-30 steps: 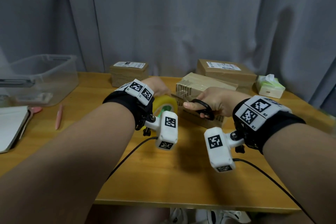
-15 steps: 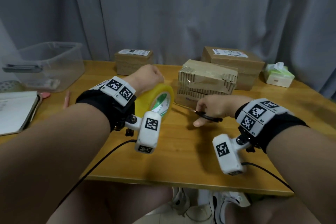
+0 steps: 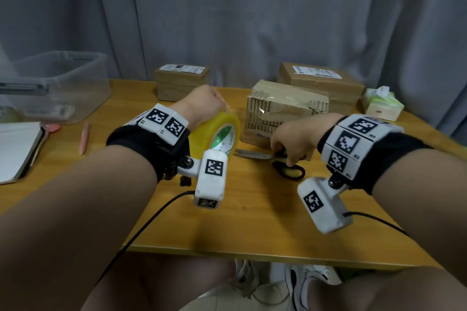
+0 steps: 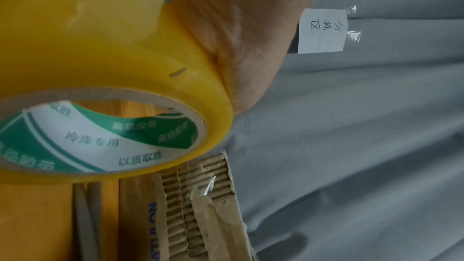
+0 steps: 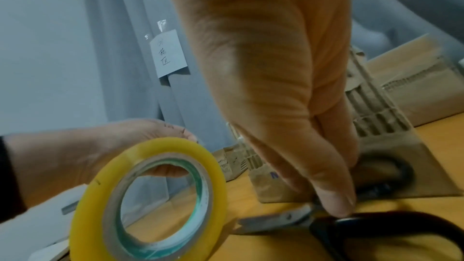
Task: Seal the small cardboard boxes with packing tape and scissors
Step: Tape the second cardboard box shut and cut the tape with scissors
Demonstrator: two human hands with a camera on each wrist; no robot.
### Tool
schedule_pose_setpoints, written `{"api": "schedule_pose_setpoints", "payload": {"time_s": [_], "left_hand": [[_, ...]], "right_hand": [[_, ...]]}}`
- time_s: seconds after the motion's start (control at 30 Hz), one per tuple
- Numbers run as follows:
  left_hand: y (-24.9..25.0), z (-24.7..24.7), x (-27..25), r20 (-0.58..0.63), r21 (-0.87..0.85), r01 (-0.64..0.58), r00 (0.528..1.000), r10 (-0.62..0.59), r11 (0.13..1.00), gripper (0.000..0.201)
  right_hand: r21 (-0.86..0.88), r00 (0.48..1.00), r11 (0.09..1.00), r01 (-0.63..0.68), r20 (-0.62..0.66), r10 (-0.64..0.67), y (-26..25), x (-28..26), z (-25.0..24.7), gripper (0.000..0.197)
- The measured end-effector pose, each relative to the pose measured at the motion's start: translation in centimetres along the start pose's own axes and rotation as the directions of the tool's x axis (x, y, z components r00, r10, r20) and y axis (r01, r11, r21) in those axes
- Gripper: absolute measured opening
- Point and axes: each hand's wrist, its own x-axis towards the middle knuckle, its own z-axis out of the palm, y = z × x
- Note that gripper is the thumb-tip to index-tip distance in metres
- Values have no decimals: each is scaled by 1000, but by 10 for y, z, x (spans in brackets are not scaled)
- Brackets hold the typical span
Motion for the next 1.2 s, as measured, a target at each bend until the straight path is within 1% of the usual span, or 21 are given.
{"api": "schedule_pose_setpoints", "payload": {"time_s": [0.03,0.1,0.13,0.2,0.23,0.27,0.37,0.4,0.5,0.63,0.73,0.77,0.83,0.87,0.9,0.93,1.0,1.03,1.1,1.13,1.2], "left_hand": [[0,0,0,-5,-7,0,1000,0,1000,10],[-1,0,1,-12,-14,-5,1000,5,1000,8],[-2,0,1,-14,-21,-8,1000,7,1000,7],[-4,0,0,-21,-46,-10,1000,9,999,5],[-5,-1,-1,-27,-61,-13,1000,11,998,4],[-7,-2,-1,-33,-75,-16,999,14,997,3],[-12,-6,-1,-42,-118,-18,999,13,993,11],[-14,-7,-1,-45,-132,-20,999,14,991,12],[-17,-10,2,-49,-156,-24,999,17,987,9],[-18,-11,3,-52,-190,-58,997,49,980,10],[-22,-8,3,-77,-231,-115,992,100,966,10],[-24,-7,3,-85,-246,-136,989,119,960,9],[-26,-6,2,-92,-229,-181,982,164,957,5],[-27,-6,2,-96,-204,-206,977,190,957,4],[-27,-6,1,-102,-185,-232,971,216,955,4],[-26,-6,-1,-108,-175,-256,965,240,951,4],[-24,-6,-6,-114,-175,-283,957,266,943,5],[-23,-7,-9,-110,-180,-286,957,269,941,7],[-23,-10,-13,-78,-205,-264,964,253,942,7],[-23,-11,-14,-46,-228,-231,973,226,946,6],[-23,-14,-15,10,-253,-127,991,134,959,6]], "right_hand": [[0,1000,1000,15,-20,-15,-3,2,-2,21],[179,971,982,54,-239,-10,-3,6,-6,14],[308,908,946,97,-417,42,-3,7,-10,16],[378,666,915,139,-720,196,-1,12,-20,22],[361,579,925,120,-782,230,1,18,-25,27],[347,561,933,96,-793,237,4,26,-27,35],[361,755,932,-30,-603,258,10,52,-24,58],[365,789,929,-64,-552,272,10,59,-21,61],[335,761,937,-101,-581,290,7,68,-14,68],[275,786,958,-77,-575,228,14,65,-9,87],[281,817,960,-1,-554,163,24,55,-9,85],[285,802,957,49,-583,132,23,49,-10,81],[338,677,915,221,-728,105,13,38,-17,69],[392,586,860,327,-798,141,4,35,-22,61],[460,538,784,417,-820,195,-7,32,-28,52],[539,565,707,458,-790,237,-17,31,-33,46],[689,705,587,425,-658,263,-29,32,-36,36],[749,749,515,416,-604,273,-31,33,-35,30],[817,778,381,432,-552,301,-32,32,-36,21],[827,782,366,426,-540,310,-32,31,-37,19],[818,785,435,377,-532,319,-35,31,-39,16]]}}
